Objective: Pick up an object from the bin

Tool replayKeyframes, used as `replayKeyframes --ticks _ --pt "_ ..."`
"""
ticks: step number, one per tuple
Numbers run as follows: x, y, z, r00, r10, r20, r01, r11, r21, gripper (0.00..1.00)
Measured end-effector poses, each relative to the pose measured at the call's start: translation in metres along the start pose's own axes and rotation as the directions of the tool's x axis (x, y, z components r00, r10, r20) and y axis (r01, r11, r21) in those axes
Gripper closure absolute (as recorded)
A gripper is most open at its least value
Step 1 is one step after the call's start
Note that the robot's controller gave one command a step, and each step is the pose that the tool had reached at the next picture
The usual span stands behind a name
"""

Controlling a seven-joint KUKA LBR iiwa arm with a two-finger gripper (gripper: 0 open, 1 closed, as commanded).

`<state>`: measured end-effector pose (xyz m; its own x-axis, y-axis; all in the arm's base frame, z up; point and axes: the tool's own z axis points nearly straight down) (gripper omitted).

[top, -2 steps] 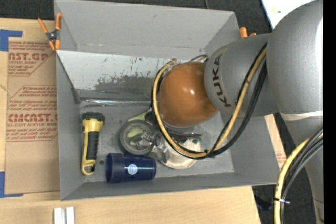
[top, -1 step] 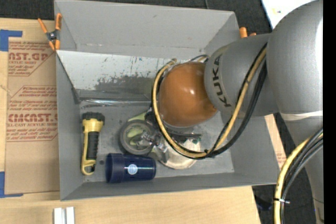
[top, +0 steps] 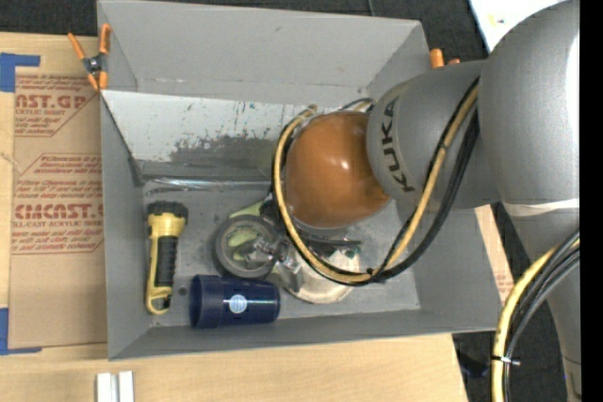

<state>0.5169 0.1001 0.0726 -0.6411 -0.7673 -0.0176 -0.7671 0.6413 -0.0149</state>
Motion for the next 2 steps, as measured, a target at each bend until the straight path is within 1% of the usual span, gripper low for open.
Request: replayKeyframes --ticks 1,2 --pt "0.0057 -0.0013 -0.0009 0.976 -0.217 0.017 0.217 0.976 0.013 1.0" --pt "0.0057 -0.0013 -0.0009 0.976 -0.217 0.017 0.217 0.976 0.013 1.0"
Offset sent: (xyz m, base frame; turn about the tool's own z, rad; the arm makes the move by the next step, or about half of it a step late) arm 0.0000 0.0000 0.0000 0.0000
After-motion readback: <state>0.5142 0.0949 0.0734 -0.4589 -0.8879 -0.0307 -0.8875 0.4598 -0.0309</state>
